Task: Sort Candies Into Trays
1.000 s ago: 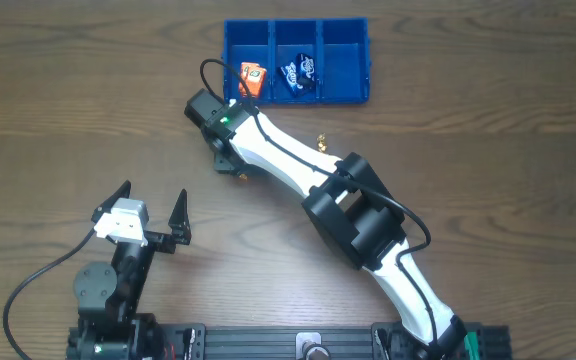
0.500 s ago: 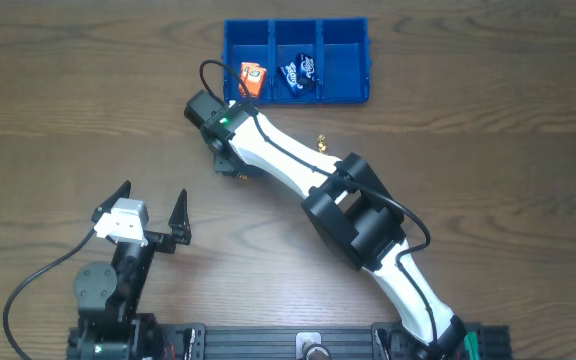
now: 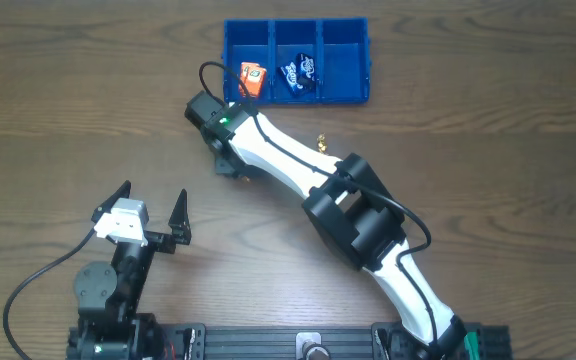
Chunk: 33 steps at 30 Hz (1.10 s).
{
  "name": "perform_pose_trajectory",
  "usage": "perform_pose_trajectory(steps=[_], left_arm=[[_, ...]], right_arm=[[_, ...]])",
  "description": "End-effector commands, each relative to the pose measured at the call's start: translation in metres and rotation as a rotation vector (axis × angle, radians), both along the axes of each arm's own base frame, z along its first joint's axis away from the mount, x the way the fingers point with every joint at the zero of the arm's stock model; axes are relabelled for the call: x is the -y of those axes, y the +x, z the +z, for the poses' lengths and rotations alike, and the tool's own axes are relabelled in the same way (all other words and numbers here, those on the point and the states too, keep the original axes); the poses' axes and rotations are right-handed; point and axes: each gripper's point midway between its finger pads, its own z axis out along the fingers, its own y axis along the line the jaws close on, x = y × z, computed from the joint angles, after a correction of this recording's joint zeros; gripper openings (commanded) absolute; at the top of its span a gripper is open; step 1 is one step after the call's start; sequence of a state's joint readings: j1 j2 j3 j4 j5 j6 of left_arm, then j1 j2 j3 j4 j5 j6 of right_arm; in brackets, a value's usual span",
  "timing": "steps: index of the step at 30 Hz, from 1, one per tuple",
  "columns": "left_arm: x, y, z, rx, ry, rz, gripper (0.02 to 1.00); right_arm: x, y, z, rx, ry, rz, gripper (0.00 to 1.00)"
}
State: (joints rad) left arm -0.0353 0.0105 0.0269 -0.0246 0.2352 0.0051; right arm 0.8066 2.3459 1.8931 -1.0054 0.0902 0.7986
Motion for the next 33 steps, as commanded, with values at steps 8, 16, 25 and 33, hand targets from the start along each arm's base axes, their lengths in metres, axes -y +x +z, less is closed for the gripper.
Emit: perform_pose_trajectory(steps=[8, 16, 25, 33], left_arm=[[0.003, -0.001, -0.016, -0.04, 0.013, -0.022, 0.998], [0.003, -0.001, -0.016, -0.04, 0.013, -0.022, 0.998], [0.003, -0.001, -0.016, -0.04, 0.013, -0.022, 0.998], [0.003, -0.001, -0.016, -0.04, 0.013, -0.022, 0.998]], right_arm=[[0.124, 0.128, 0.189, 0.544, -0.056, -0.088, 0.108], [0.187, 0.165, 0.183, 0.54, -0.054, -0.157, 0.11], [0.191, 0.177, 0.141, 0.485, -0.093, -0.142, 0.11], [0.197, 0.186, 0.123, 0.473, -0.109, -0.136, 0.11]])
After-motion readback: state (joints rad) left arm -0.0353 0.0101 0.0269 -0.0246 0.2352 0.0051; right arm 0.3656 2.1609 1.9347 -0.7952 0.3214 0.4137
